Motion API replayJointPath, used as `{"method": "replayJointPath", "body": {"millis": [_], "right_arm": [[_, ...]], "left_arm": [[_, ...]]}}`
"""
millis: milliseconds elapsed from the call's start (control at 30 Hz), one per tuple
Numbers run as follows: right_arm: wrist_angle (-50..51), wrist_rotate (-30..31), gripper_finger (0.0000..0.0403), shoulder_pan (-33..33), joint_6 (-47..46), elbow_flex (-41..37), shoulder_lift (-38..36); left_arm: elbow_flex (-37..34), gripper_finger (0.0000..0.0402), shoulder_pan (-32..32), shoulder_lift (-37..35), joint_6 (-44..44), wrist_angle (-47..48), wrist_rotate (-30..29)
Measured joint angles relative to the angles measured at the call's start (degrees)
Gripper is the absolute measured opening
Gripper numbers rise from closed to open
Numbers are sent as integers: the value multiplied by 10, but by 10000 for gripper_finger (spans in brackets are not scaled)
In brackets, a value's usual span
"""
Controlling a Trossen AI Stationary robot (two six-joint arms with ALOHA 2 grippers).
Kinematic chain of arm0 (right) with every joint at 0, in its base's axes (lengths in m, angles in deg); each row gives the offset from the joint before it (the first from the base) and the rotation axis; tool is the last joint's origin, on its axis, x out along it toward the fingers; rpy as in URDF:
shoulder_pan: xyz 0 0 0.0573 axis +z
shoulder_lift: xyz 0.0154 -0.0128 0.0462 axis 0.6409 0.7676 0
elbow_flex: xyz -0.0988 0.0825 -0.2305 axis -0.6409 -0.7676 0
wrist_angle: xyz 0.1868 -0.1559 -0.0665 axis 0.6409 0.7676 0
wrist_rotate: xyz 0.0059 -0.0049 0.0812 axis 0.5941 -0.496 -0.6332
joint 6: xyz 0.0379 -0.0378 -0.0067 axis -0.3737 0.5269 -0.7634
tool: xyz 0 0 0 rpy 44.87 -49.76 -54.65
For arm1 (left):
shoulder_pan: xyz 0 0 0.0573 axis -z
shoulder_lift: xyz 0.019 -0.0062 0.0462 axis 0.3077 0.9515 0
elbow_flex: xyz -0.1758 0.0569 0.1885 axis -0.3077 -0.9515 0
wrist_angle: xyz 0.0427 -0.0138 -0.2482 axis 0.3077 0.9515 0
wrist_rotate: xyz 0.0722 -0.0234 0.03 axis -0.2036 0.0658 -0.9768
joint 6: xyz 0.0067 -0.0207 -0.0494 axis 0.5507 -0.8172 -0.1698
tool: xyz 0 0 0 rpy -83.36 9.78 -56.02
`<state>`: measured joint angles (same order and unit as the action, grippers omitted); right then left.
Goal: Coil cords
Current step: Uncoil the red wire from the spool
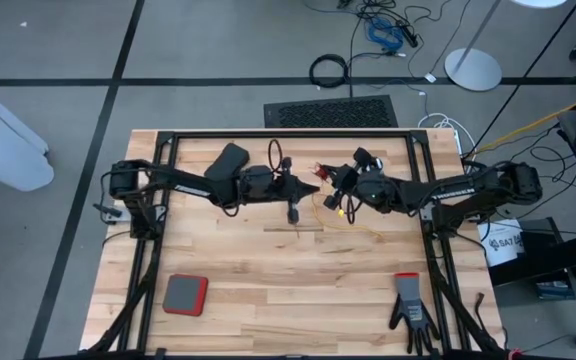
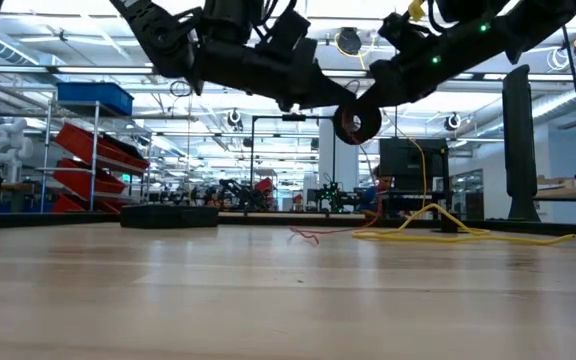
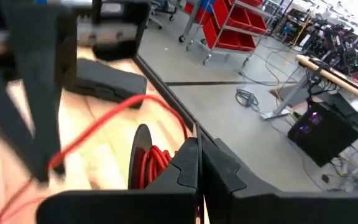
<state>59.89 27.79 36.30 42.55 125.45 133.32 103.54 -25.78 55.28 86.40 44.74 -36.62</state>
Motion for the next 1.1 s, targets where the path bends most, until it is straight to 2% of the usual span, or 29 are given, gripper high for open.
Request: {"method": "replayJointPath", "body": {"millis": [133, 333, 533, 833, 1000, 1100], "right_arm": [[-1, 20, 0, 9, 18, 0, -10], [-5, 16, 0, 16, 27, 0, -41], [-42, -22, 0, 31, 40, 0, -67], [-125, -28, 0, 37, 74, 0, -77], [-121, -3, 0, 32, 80, 0, -77], [-114, 6, 0, 31, 80, 0, -77]], "left_arm": [[0, 1, -5, -37, 26, 69, -35], [0, 0, -18, -71, 63, 169, -102], [0, 0, -27, -60, 56, 208, -103], [0, 0, -11, -6, 32, 194, -24], [0, 1, 13, 4, 32, 154, 24], [0, 18, 25, 4, 32, 148, 24]]}}
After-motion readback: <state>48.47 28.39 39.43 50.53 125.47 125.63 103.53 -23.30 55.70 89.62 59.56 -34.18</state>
